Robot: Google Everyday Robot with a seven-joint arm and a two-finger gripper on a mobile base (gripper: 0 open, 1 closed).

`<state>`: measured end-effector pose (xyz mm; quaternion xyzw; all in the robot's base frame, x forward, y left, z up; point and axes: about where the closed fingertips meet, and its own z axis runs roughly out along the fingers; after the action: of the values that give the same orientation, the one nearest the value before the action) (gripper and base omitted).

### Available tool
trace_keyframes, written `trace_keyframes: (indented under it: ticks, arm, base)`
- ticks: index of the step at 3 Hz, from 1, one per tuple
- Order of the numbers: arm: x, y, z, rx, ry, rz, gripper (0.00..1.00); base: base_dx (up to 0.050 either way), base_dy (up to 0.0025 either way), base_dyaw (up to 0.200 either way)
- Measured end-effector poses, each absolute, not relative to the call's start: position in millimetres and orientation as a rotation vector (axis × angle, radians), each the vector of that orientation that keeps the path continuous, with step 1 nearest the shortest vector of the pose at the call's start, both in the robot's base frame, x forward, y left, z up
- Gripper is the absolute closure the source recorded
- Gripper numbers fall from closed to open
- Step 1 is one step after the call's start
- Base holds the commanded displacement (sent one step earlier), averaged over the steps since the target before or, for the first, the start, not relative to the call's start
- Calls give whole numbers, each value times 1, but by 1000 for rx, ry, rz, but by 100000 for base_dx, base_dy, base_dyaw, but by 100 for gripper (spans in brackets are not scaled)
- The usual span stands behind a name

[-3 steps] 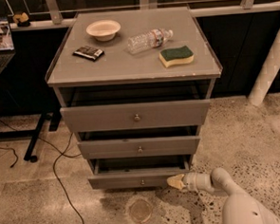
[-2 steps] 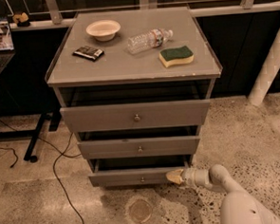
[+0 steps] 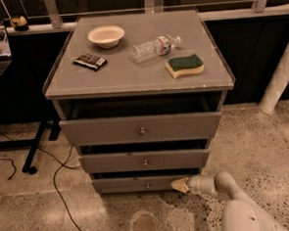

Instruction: Close bottom drawer

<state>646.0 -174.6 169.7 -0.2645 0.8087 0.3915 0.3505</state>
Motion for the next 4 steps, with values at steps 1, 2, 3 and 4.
trace_keyframes:
  ticks: [1, 2, 3, 4]
  arm:
    - [646, -175, 170, -685, 2094, 1014, 100]
    - [625, -187, 168, -698, 2081, 1029, 100]
    - [599, -204, 169, -674, 2060, 1042, 100]
    - [597, -207, 168, -668, 2061, 1042, 81]
  base:
    - [0, 0, 0]
    - [0, 0, 0]
    - [0, 0, 0]
    - [0, 0, 0]
